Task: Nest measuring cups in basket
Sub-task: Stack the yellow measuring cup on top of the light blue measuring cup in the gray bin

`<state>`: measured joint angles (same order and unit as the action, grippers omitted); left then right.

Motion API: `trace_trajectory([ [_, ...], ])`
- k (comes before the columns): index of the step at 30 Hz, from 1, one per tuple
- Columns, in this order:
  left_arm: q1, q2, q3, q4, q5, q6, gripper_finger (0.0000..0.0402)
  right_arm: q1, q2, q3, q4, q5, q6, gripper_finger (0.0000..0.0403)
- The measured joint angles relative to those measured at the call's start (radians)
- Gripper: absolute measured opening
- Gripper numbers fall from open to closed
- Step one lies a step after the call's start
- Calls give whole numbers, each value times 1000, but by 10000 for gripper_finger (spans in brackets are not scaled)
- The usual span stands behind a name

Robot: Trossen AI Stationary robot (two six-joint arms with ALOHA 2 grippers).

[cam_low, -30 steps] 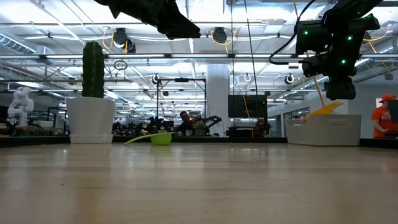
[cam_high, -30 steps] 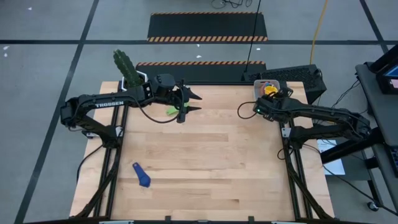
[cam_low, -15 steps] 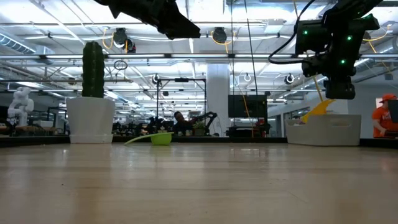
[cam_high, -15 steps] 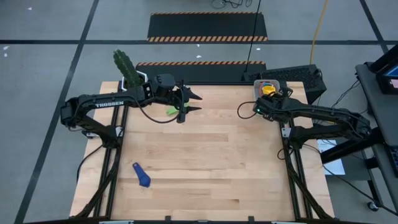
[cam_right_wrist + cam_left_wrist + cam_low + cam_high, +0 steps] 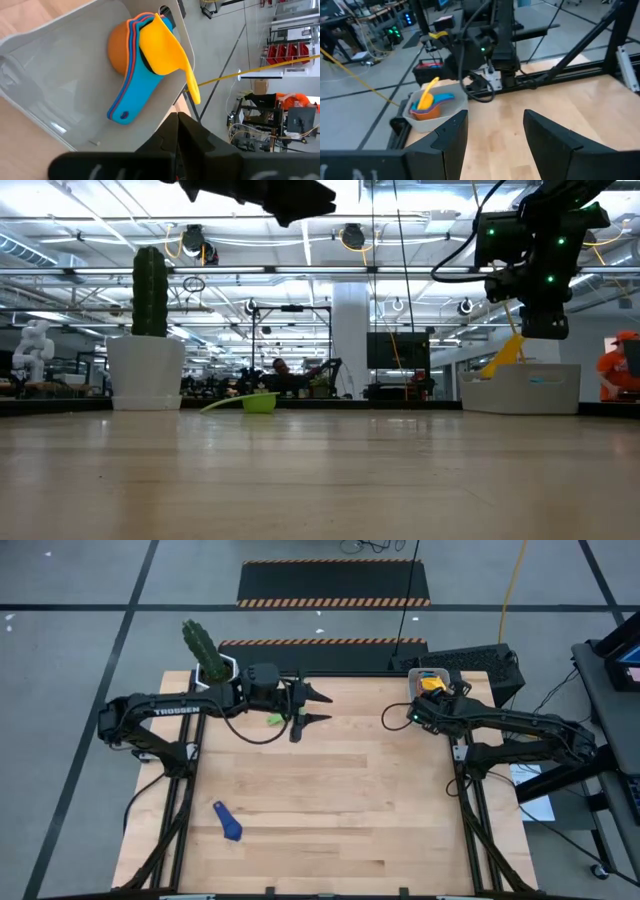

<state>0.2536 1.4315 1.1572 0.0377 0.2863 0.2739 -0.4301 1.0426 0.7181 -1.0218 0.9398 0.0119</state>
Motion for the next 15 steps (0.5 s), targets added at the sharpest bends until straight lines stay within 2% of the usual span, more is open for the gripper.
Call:
trace_trajectory([
  [8, -48, 1, 0, 28, -6, -24, 195, 0, -1, 0, 16, 60, -28, 0],
  [15, -74, 1, 0, 71, -80, -61, 195, -1, -2, 0, 120, 106, -122, 0],
])
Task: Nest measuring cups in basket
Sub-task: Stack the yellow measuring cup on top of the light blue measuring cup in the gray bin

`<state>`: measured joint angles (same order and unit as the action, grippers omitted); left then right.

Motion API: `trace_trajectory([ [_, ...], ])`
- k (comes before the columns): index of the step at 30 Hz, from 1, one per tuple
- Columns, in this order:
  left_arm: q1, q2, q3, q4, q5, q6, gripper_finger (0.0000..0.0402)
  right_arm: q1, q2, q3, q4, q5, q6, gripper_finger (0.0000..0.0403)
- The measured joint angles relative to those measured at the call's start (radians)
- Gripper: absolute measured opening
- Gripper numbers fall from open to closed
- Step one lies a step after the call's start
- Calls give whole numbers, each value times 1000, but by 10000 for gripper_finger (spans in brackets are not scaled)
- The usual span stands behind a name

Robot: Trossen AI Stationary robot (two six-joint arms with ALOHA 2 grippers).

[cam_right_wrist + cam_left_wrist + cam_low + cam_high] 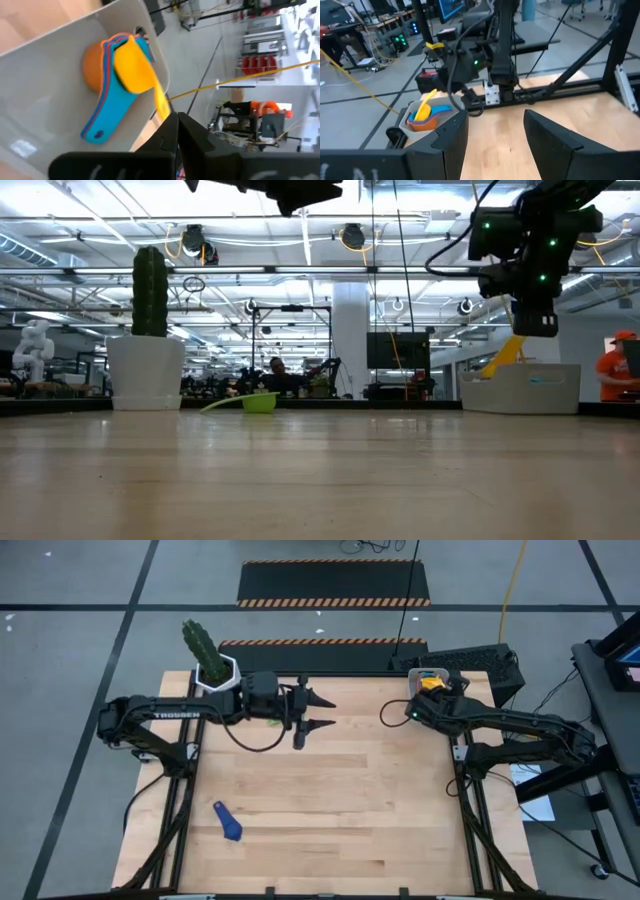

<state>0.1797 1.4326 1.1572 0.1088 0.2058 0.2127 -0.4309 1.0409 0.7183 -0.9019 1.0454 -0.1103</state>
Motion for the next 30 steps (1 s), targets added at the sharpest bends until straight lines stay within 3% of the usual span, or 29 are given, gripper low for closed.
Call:
trace_trajectory([
  [10, -33, 0, -1, 73, -57, -30, 195, 0, -10, 0, 38, 2, -49, 0],
  [17, -36, 1, -1, 84, -61, -34, 195, 0, -104, 0, 44, -5, -73, 0],
  [25, -34, 1, -1, 83, -76, -2, 195, 0, -223, 0, -9, -154, -95, 0],
  [30, -28, 1, -1, 64, -77, 4, 195, 1, -229, 0, -119, -159, -87, 4],
])
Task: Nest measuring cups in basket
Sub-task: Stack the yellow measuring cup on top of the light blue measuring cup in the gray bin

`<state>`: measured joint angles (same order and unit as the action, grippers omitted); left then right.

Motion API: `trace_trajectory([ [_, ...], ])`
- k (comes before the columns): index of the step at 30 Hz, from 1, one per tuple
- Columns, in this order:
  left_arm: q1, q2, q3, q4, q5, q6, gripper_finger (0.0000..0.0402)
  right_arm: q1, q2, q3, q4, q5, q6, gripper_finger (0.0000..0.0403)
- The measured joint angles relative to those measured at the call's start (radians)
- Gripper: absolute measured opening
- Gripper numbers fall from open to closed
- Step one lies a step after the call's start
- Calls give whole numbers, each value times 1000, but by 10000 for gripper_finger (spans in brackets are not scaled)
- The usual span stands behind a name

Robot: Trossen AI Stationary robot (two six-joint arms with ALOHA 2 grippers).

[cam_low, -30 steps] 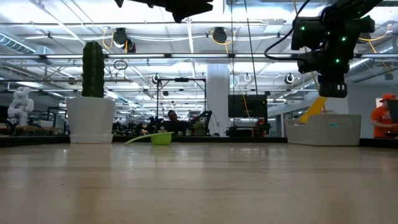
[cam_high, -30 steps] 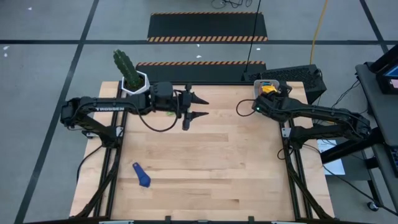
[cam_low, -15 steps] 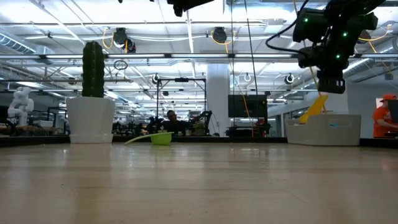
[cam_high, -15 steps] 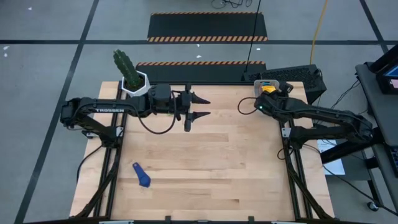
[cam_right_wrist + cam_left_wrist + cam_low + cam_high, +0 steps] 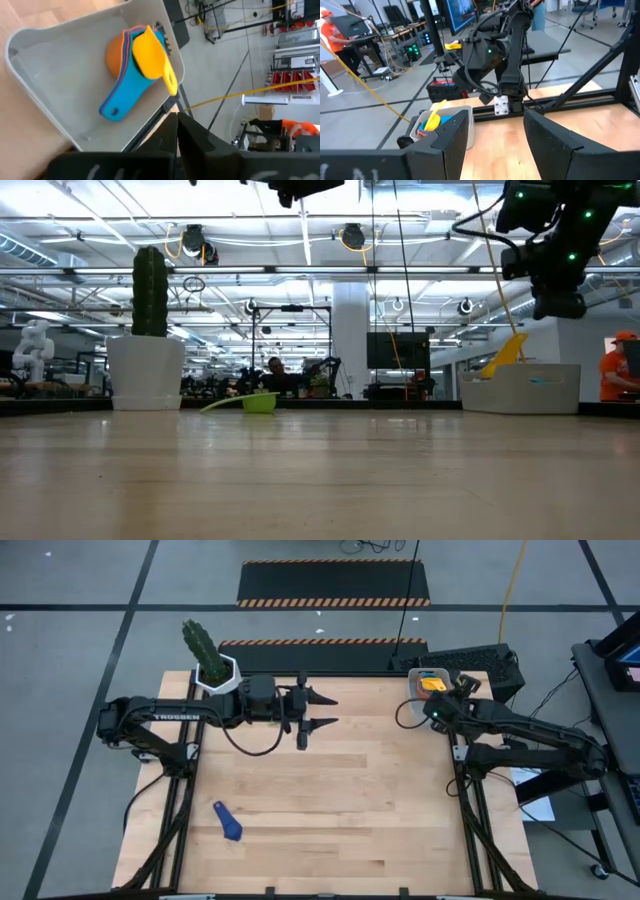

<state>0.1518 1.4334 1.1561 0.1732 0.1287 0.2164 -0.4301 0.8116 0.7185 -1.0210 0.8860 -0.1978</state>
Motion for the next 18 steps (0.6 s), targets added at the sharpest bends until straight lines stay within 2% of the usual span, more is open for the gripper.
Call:
trace_trajectory([
  [8, 14, 0, 0, -46, 0, 45, 195, 0, 0, 0, -24, -1, 37, 66],
  [13, 19, 0, 0, -85, 0, 84, 195, 0, 0, 0, 30, -1, -57, 114],
  [18, 21, -6, 0, -113, 0, 139, 195, 0, 0, 0, 83, -1, -158, 140],
])
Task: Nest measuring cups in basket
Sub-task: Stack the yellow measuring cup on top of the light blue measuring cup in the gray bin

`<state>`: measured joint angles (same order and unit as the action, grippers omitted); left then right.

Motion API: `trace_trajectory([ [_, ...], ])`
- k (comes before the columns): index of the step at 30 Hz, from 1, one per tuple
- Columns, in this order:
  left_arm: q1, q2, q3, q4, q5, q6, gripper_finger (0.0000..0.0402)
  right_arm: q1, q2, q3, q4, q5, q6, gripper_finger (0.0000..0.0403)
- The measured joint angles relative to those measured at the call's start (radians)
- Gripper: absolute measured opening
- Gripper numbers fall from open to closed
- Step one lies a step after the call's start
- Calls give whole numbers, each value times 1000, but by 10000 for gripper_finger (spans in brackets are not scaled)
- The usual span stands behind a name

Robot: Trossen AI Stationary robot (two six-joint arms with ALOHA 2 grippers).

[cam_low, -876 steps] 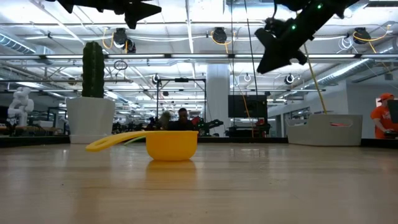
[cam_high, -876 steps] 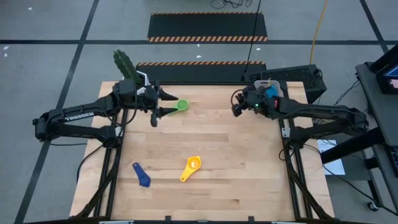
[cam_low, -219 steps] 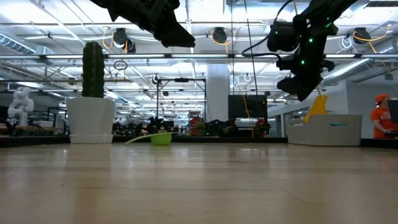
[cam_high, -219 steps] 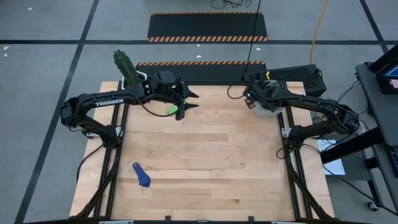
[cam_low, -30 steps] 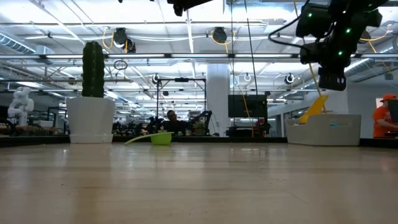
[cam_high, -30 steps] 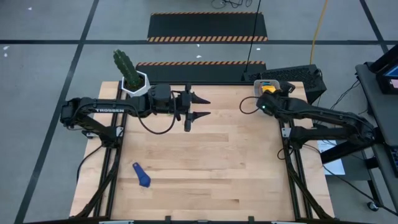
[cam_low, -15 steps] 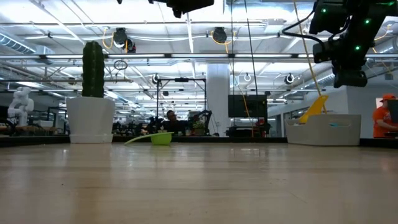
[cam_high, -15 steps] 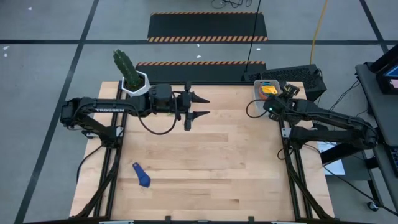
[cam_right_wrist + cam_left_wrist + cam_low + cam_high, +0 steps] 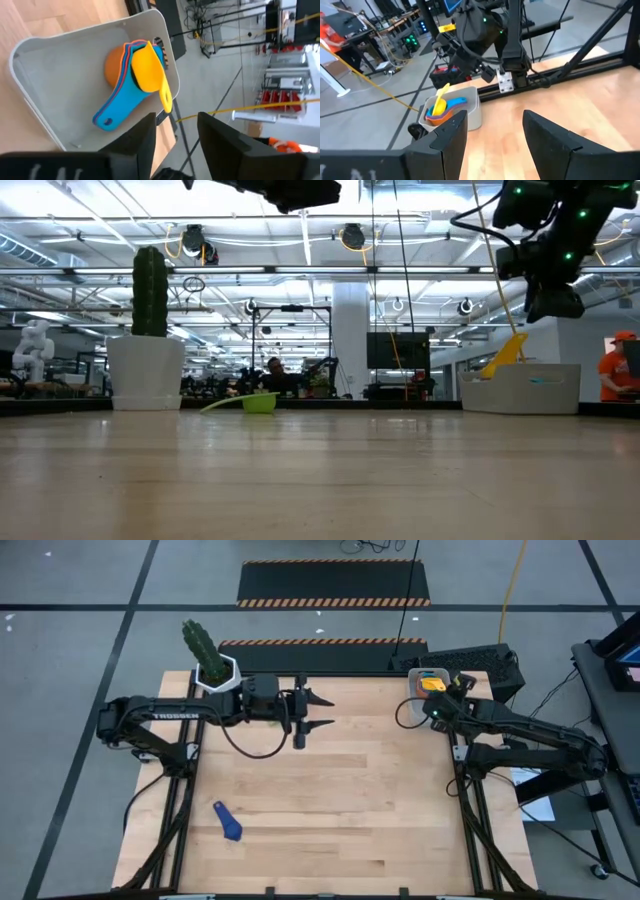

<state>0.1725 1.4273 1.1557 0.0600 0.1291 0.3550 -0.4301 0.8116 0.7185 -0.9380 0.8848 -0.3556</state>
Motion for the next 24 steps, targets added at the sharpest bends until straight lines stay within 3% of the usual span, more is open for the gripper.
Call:
trace_trajectory([
  [7, 39, 0, 0, -6, 0, 11, 195, -1, -13, -23, 86, -79, -179, 143],
  [14, 64, 0, 0, -22, 0, -1, 195, -30, -73, -150, 337, -82, -406, 144],
  [24, 64, -1, 0, -15, 0, 15, 195, -156, -76, -202, 414, -133, -466, 144],
])
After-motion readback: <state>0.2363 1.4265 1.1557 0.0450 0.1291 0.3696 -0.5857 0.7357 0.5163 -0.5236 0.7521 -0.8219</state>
